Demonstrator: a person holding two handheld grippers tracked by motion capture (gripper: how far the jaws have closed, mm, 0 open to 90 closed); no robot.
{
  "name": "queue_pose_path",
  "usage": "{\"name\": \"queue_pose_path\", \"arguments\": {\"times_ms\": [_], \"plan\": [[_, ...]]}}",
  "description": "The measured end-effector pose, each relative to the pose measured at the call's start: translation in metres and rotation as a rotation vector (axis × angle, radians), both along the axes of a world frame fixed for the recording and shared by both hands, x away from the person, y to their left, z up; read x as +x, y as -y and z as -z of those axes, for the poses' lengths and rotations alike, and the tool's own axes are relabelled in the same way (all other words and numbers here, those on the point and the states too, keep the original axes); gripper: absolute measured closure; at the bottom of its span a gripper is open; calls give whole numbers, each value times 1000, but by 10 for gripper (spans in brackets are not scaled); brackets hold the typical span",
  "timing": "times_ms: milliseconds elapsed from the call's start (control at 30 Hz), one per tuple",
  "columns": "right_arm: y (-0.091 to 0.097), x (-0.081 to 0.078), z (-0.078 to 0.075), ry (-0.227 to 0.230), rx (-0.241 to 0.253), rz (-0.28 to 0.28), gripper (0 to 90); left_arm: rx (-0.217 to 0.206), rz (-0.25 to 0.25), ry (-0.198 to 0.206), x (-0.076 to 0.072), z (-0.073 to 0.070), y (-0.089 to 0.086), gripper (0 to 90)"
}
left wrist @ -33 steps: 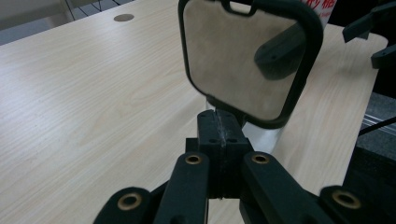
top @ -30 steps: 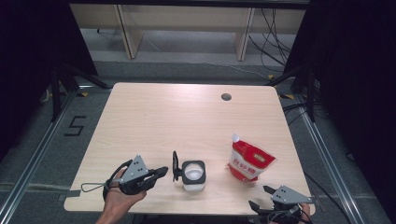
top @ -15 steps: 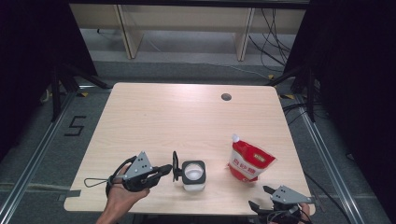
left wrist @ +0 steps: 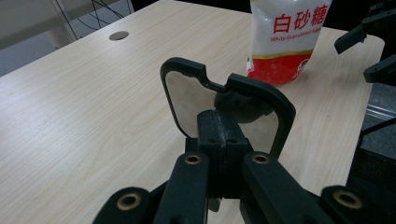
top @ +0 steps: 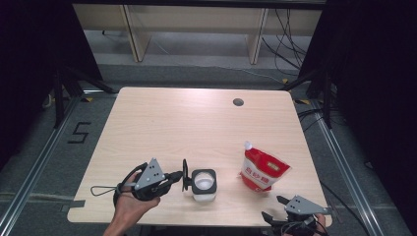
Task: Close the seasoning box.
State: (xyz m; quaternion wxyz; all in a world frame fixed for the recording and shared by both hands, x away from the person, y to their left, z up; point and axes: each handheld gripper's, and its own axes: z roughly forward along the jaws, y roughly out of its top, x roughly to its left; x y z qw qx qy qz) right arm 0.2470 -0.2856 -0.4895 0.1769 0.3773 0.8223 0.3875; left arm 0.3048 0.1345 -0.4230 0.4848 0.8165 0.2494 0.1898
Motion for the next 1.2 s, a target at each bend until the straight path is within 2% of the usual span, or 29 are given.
{"name": "queue_pose_path", "arguments": {"times_ms": [67,100,167,200,300,367,433,567,600,667,833,867,933,1033,1067,1200], "plan": [[0,0,0,21,-7,6,252,0,5,-2,1,0,1,891],[1,1,0,6,1,-14,252,-2,3,-2,1,0,1,892],[1,1,0,5,3,-18,252,-17,-1,-14,1,0,3,891],[1,1,0,5,2,-19,252,-3,14,2,2,0,4,891],[0,1,0,8,8,-18,252,-2,20,-1,2,-1,8,891],[0,1,0,-13,17,-24,252,1,29,-1,3,0,11,891],[-1,0,0,11,2,-6,252,6,39,-5,4,0,15,891],[-1,0,-1,4,10,-3,252,13,48,-13,6,2,22,891],[-1,-1,-1,-5,15,12,251,9,48,-20,6,3,24,891],[-1,-1,-1,8,12,4,251,13,61,-19,8,4,26,890],[-2,-1,-1,6,18,2,250,5,59,-36,9,7,31,890],[-2,-1,-1,7,15,6,250,25,68,-27,10,7,30,890],[-1,0,-1,14,17,-10,250,12,62,-34,10,9,32,890],[-1,-1,-1,17,8,2,250,24,71,-38,12,12,32,890],[-2,-1,-1,17,8,1,250,9,70,-50,12,13,33,890],[-1,-1,-1,16,10,2,249,15,73,-55,13,16,35,890]]}}
